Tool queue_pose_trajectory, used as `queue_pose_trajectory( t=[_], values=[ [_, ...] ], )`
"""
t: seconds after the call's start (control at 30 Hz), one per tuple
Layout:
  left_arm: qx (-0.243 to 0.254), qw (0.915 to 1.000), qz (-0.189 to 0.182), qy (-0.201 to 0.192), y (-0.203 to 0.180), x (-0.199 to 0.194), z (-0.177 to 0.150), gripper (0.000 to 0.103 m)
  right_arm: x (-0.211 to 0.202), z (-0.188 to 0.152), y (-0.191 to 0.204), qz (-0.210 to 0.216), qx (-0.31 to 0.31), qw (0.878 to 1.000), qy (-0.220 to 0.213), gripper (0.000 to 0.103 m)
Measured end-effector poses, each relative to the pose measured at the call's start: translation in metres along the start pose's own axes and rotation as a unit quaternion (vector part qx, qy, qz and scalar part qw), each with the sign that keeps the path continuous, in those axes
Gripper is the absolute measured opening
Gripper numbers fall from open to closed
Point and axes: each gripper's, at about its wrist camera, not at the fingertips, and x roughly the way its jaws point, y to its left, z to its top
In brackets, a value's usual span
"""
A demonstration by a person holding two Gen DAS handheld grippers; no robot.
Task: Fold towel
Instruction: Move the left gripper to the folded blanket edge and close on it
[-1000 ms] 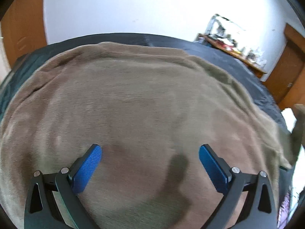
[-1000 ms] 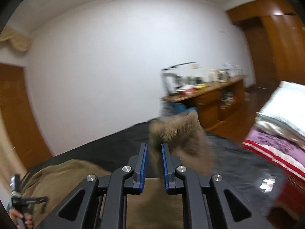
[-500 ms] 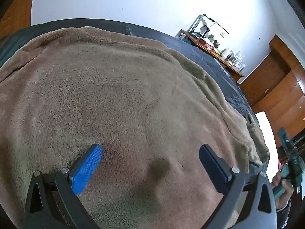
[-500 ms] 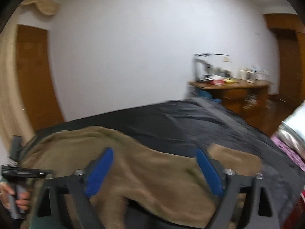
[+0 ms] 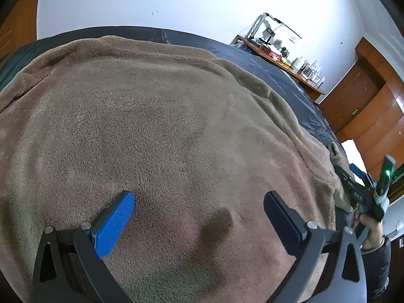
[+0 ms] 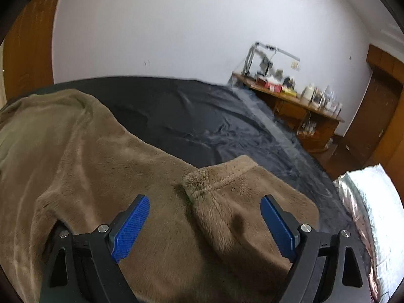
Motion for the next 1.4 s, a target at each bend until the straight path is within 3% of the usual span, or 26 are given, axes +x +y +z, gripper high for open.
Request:
queue_pose_trajectory(
  t=[0.17, 0.2, 0.27, 0.53, 0.77, 0.9, 1.0, 1.1, 1.23, 1.4],
  values=[
    [0.004, 1.0000, 0.003, 0.001, -0.001, 0.002, 0.001, 0.102, 0.029, 0.000, -0.020, 0.036, 0.046, 0.996, 0.062, 0.087],
    [0.004, 1.0000, 0.003, 0.001, -0.001, 0.002, 0.001, 0.102, 0.029, 0.000, -0.024, 0.039, 0.055, 0.996, 0.061, 0.082],
    [0.005, 1.0000, 0.004, 0.001, -0.001, 0.002, 0.001, 0.102, 0.028, -0.002, -0.032, 0.032, 0.067, 0.996, 0.058, 0.059],
    [0.009, 0.9999, 0.009, 0.001, -0.002, 0.002, 0.000, 0.102, 0.013, -0.001, -0.046, 0.024, 0.105, 0.994, 0.027, 0.024],
    [-0.011, 0.9998, -0.014, -0.001, 0.002, 0.002, 0.001, 0.103, -0.034, 0.017, -0.037, 0.076, 0.121, 0.988, -0.058, 0.020],
    [-0.030, 0.9977, -0.060, 0.003, 0.007, -0.001, 0.002, 0.102, -0.068, 0.027, -0.007, 0.133, 0.101, 0.981, -0.095, 0.020],
    [-0.049, 0.9882, -0.144, 0.016, 0.010, -0.002, 0.002, 0.102, -0.085, 0.034, 0.022, 0.178, 0.089, 0.973, -0.116, 0.020],
    [-0.070, 0.9732, -0.216, 0.037, 0.013, 0.001, 0.002, 0.103, -0.097, 0.037, 0.058, 0.221, 0.069, 0.964, -0.129, 0.020],
    [-0.101, 0.9571, -0.267, 0.047, 0.021, 0.001, 0.002, 0.102, -0.110, 0.033, 0.112, 0.267, 0.015, 0.954, -0.135, 0.020],
    [-0.128, 0.9394, -0.314, 0.051, 0.028, -0.001, 0.002, 0.103, -0.106, 0.016, 0.171, 0.288, -0.065, 0.948, -0.115, 0.020]
  ],
)
